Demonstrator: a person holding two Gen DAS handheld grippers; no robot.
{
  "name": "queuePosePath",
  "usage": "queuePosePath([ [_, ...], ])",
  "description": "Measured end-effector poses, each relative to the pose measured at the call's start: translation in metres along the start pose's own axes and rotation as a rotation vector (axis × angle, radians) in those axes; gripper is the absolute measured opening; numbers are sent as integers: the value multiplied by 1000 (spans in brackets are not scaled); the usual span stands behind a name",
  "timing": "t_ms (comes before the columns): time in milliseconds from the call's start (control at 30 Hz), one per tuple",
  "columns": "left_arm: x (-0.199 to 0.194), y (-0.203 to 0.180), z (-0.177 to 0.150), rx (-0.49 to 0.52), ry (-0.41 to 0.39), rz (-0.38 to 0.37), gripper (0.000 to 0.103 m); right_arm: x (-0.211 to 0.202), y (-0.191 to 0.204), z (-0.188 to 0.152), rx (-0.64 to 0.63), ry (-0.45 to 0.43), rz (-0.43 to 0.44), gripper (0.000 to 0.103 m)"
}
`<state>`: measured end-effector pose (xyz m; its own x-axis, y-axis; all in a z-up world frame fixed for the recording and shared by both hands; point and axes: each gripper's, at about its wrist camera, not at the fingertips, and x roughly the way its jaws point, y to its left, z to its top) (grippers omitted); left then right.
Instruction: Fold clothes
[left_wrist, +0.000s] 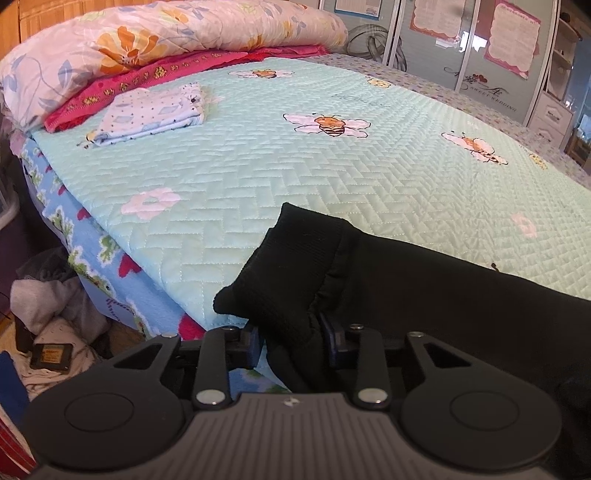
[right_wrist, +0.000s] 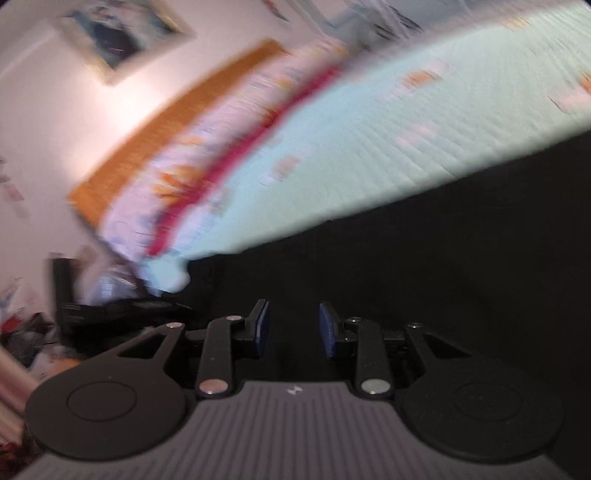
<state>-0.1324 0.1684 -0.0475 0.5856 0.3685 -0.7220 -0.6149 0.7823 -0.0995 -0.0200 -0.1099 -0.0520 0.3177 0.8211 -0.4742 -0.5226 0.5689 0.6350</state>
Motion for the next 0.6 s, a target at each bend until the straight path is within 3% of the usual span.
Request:
queuePosePath([
  [33, 1, 2, 0, -4, 2, -10, 34, -4, -7, -1, 22, -3, 7, 18],
  [200, 4, 9, 2, -19, 16, -53, 34, -45, -27, 0, 67, -40, -56, 18],
  [467, 7, 25, 7, -86, 44, -135, 34, -118, -67, 3, 235, -230, -104, 32],
  [500, 7, 25, 7, -84, 42, -135, 34, -117, -73, 1, 243, -214, -131, 33],
  [533, 6, 25, 7, -85, 39, -134, 34, -114, -79, -2, 249, -181, -166, 24],
  [600, 3, 24, 7, -86, 30, -132, 33, -116, -83, -7, 270, -200, -161, 22],
])
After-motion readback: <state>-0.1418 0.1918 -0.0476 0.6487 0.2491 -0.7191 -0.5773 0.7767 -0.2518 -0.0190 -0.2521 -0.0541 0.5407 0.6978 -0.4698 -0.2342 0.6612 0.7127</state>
